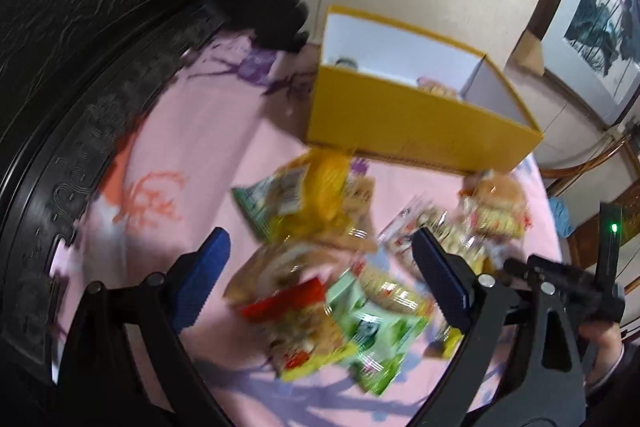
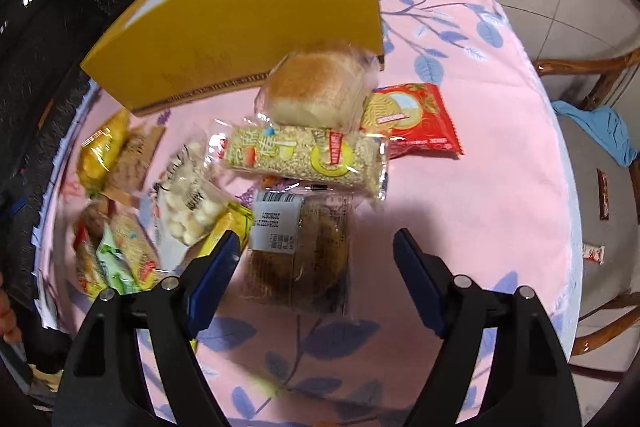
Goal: Organize snacks
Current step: 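Grasp the red-topped candy bag with the left gripper while the right grasps the round cake bag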
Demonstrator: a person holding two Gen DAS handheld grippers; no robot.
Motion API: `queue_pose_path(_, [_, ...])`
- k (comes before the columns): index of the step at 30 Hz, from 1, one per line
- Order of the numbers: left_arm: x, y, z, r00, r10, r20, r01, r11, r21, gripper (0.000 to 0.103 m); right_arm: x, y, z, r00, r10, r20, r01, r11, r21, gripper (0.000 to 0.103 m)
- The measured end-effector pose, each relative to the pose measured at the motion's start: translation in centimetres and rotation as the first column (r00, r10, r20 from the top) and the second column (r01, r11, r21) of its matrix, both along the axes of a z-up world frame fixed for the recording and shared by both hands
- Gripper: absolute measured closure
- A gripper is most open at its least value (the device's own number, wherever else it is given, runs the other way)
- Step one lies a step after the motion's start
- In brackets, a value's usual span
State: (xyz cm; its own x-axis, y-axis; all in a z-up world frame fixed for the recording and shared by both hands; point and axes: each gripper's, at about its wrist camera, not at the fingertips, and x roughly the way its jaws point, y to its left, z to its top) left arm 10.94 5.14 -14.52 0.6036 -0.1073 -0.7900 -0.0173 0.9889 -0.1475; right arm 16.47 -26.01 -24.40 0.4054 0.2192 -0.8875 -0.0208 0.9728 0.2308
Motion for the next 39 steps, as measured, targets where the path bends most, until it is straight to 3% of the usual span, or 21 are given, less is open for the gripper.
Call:
queue_pose_path(4, [-1.4, 0.8, -1.3, 0.999, 0.015, -0.044, -0.015, 1.0, 0.018, 0.009, 0.5, 0.9, -1.3, 0.999, 0.03, -0.02, -0.03, 0.999, -0.021, 0.023])
queue_pose_path(10, [-2.3, 1.1, -4.2, 0.991, 0.032, -0.126, -0.033, 0.999, -0.004, 0.009, 0.2, 1.9, -1.7, 0.998, 0.068, 0.004, -0.067, 0.991, -0.112, 0.046])
queue_pose_path(20, [-1.7, 0.7, -9.2, 0.963, 0.077, -0.257, -0.087, 0.996, -0.029, 0.009, -0.4, 1.5, -1.6, 0.998, 0.068, 0.016, -0.065, 0.992, -0.109, 0.046])
queue_pose_path(24, [-1.6, 0.4, -10.3, 0.958, 0.075, -0.275, -0.094, 0.994, -0.056, 0.01, -0.6, 1.6, -1.6, 0.998, 0.067, 0.021, -0.064, 0.991, -0.12, 0.046])
queue_pose_path(28, [-1.7, -0.5, -10.0, 0.97, 0.016, -0.244, -0.034, 0.997, -0.071, 0.043, -0.5, 1.6, -1.5, 0.998, 0.067, 0.016, -0.064, 0.991, -0.119, 0.046])
queue_pose_path(35, [-2.4, -0.7, -8.3, 0.977, -0.008, -0.212, -0.009, 0.997, -0.081, 0.065, -1.2, 1.2, -1.2, 0.998, 0.064, 0.013, -0.063, 0.994, -0.091, 0.047])
queue_pose_path(39, [-2.8, -0.8, -6.7, 0.985, -0.033, -0.169, 0.021, 0.997, -0.07, 0.069, -2.3, 0.9, -0.4, 0.997, 0.072, 0.027, -0.069, 0.994, -0.083, 0.047])
